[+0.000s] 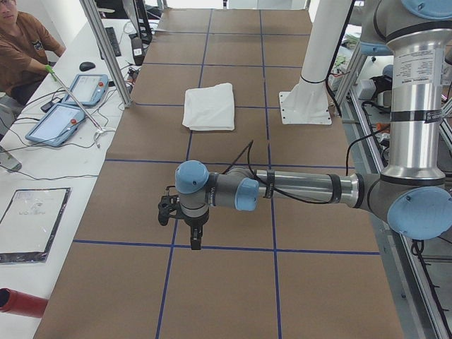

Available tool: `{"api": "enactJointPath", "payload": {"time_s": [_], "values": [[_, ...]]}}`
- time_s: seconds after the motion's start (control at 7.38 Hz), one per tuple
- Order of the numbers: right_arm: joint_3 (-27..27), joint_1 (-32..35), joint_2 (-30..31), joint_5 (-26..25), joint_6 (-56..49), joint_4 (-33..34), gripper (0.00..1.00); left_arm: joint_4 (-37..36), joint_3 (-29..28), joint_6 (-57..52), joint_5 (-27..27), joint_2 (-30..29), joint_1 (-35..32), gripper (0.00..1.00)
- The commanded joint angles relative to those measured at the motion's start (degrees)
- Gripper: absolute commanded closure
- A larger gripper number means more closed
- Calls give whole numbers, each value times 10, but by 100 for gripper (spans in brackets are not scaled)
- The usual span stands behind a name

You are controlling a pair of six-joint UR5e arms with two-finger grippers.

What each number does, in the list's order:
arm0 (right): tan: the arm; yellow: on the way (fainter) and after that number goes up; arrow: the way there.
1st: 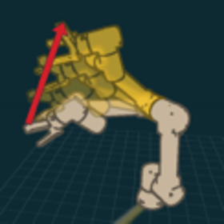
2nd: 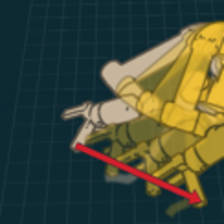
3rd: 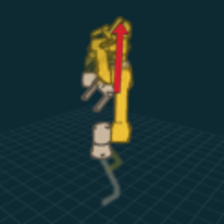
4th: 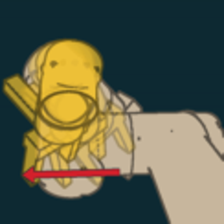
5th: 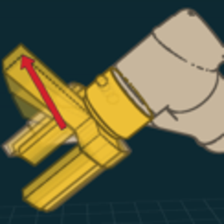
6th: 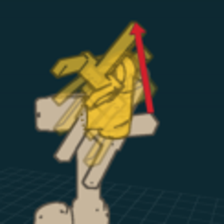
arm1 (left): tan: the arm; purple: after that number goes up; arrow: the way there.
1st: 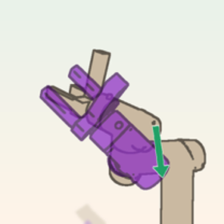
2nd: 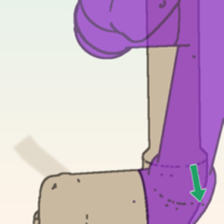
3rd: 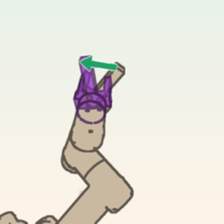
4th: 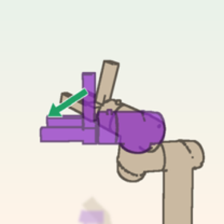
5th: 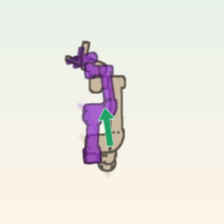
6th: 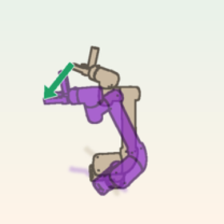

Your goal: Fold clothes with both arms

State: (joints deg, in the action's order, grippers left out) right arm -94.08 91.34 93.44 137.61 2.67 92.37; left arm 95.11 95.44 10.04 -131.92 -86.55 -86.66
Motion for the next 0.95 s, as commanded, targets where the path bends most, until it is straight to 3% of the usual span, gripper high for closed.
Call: {"api": "enactJointPath", "payload": {"time_s": [0.0,0.81], "values": [[-4,2,8,-3,0,0,0,1,-1,-2,0,-1,0,0],[-4,2,9,-9,1,0,0,2,-2,-2,0,-1,0,0]]}}
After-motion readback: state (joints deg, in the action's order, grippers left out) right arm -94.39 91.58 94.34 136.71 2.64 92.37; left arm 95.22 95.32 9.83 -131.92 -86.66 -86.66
